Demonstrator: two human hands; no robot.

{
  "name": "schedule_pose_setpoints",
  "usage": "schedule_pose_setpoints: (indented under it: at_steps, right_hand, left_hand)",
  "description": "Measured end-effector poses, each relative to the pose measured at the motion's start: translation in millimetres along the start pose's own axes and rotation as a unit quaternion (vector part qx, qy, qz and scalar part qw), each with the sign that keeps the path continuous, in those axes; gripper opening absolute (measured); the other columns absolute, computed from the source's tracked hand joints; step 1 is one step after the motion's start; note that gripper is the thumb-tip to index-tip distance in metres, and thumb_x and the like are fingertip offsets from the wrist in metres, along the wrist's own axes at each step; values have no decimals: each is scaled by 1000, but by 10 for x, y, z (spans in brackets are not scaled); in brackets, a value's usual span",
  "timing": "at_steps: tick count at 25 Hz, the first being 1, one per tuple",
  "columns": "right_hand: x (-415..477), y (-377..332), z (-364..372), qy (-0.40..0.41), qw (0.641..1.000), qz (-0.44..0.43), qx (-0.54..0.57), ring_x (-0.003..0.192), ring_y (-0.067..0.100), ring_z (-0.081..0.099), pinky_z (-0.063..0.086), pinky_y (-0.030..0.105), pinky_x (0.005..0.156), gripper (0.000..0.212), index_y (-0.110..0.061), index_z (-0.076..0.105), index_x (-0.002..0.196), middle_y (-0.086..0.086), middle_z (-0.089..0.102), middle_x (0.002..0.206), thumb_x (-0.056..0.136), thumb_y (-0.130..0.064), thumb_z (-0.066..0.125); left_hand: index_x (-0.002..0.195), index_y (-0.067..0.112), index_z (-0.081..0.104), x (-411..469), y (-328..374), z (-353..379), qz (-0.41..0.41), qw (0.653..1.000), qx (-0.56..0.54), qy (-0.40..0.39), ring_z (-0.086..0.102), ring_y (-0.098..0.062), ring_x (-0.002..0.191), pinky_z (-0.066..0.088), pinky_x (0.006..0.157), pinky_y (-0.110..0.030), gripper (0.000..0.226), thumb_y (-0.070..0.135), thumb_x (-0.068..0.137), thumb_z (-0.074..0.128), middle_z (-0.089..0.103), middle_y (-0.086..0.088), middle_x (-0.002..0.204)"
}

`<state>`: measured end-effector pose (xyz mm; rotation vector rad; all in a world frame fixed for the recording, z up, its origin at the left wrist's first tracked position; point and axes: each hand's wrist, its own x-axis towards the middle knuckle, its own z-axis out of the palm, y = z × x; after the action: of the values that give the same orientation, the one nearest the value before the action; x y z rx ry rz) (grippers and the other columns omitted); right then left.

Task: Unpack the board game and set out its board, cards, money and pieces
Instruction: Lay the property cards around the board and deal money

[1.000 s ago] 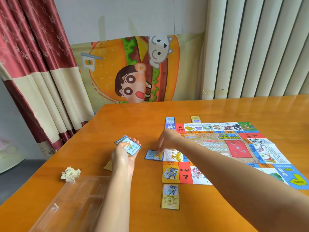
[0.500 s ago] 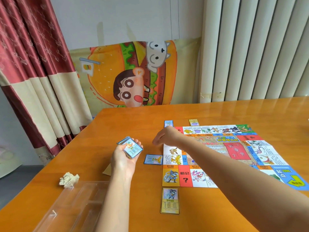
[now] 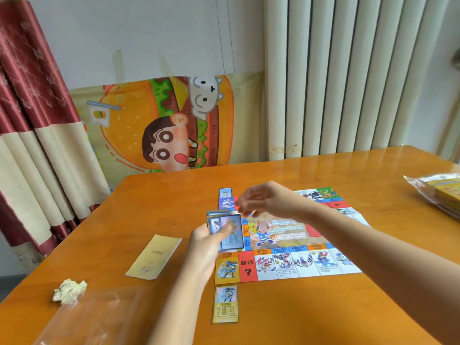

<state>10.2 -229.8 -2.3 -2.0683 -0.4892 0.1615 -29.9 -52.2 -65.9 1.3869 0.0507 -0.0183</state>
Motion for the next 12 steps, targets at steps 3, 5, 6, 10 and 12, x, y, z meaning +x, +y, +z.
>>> schedule_pose_setpoints:
  at_steps: [3, 5, 6, 10, 12]
  right_hand:
    - [-284, 55, -59, -43, 997, -14, -60, 85, 12, 68, 55, 25, 78, 31, -13, 63, 114, 5, 71, 102, 85, -4, 69]
    - [-423, 85, -90, -35, 995, -6, -89, 76, 12, 67, 54, 21, 72, 40, -15, 60, 119, 6, 71, 102, 83, 0, 70]
    - [-482, 119, -131, -31, 995, -1, -92, 73, 11, 66, 54, 21, 71, 42, -17, 60, 119, 6, 71, 100, 82, 1, 69]
    - [-688, 336, -428, -66, 990, 60, -113, 68, 2, 64, 50, 17, 65, 44, -24, 63, 119, -8, 63, 85, 87, 6, 58]
    - [-824, 471, -558, -102, 986, 111, -67, 71, 2, 63, 51, 17, 67, 43, -15, 65, 119, -7, 60, 85, 89, 11, 47]
  left_hand:
    - [92, 11, 71, -95, -29, 149, 6, 995, 102, -18, 71, -29, 84, 55, 82, -44, 28, 15, 67, 82, 75, -7, 88]
    - [92, 13, 71, -173, -33, 265, -4, 992, 117, -39, 72, -25, 83, 54, 83, -42, 38, 25, 58, 83, 75, -4, 87]
    - [92, 13, 71, -208, -48, 342, -10, 992, 109, -57, 72, -23, 83, 54, 83, -41, 36, 25, 59, 82, 75, -4, 88]
    - [95, 7, 67, -322, -91, 568, -102, 987, -6, -120, 70, -23, 76, 56, 69, -35, 13, 1, 88, 58, 73, -12, 89]
    - [98, 2, 65, -363, -95, 617, -132, 980, -38, -144, 70, -25, 72, 57, 66, -35, 18, -4, 92, 50, 71, -17, 88]
